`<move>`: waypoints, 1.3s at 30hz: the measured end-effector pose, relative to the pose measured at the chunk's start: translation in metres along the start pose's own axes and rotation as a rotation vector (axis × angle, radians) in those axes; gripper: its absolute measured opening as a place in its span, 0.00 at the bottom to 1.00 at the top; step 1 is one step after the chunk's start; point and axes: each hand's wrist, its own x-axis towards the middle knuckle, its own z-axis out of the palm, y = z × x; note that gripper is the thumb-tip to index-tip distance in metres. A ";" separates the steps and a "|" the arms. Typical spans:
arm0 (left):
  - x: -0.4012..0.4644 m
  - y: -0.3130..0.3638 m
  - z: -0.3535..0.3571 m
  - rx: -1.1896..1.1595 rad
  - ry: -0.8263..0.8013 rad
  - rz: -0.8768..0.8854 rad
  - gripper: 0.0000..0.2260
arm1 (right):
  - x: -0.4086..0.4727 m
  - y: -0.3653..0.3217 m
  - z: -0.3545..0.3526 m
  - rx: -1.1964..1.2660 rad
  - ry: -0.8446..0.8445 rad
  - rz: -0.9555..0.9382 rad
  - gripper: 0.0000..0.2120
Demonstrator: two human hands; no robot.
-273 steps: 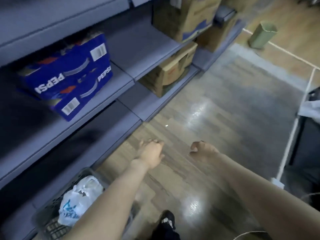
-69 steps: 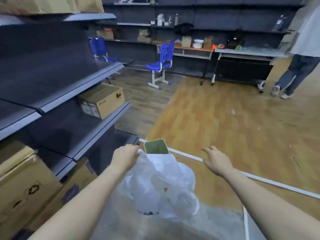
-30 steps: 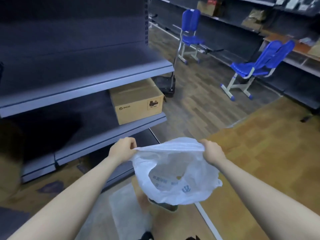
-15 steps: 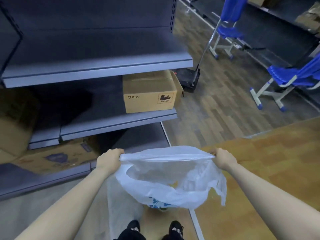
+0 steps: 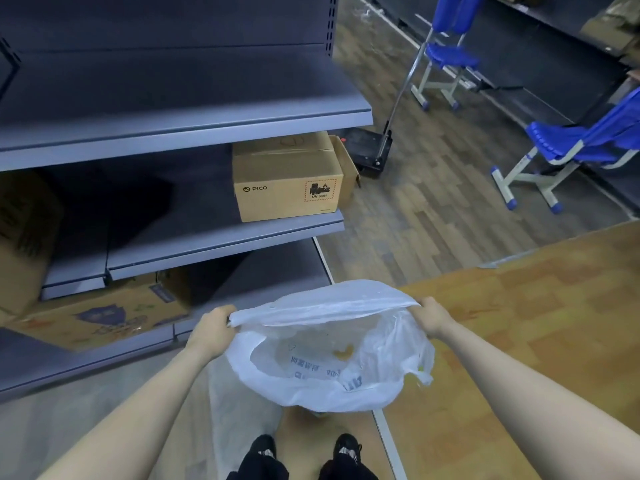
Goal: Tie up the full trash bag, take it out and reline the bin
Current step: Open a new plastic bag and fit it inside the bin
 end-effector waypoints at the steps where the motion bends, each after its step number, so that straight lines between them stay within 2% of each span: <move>1: -0.001 0.002 0.002 -0.034 -0.005 0.004 0.09 | 0.000 -0.001 0.002 0.040 0.007 -0.003 0.15; 3: -0.001 0.005 0.007 -0.101 -0.017 0.004 0.12 | -0.001 -0.004 0.004 0.112 -0.003 -0.018 0.19; 6: 0.000 0.009 0.013 -0.151 -0.031 0.005 0.10 | -0.005 -0.008 0.006 0.172 -0.049 -0.034 0.22; 9: 0.000 0.011 0.015 -0.147 -0.045 0.009 0.07 | -0.005 -0.008 0.006 0.204 -0.055 -0.024 0.23; 17: -0.002 0.011 0.017 -0.137 -0.028 0.017 0.10 | 0.005 0.006 0.008 0.237 -0.060 -0.005 0.22; 22: -0.005 0.009 0.018 -0.137 -0.033 0.008 0.09 | 0.005 0.010 0.008 0.232 -0.044 -0.021 0.39; 24: -0.006 0.009 0.018 -0.132 -0.034 0.006 0.09 | 0.004 0.010 0.008 0.230 -0.053 -0.030 0.42; 29: -0.010 0.011 0.018 -0.135 -0.038 0.008 0.08 | -0.001 0.010 0.006 0.239 -0.055 -0.033 0.35; 37: -0.015 0.012 0.020 -0.131 -0.042 0.018 0.08 | -0.012 0.009 0.003 0.275 -0.078 -0.027 0.38; 39: -0.017 0.015 0.020 -0.130 -0.042 0.022 0.06 | -0.017 0.006 0.002 0.267 -0.078 -0.031 0.31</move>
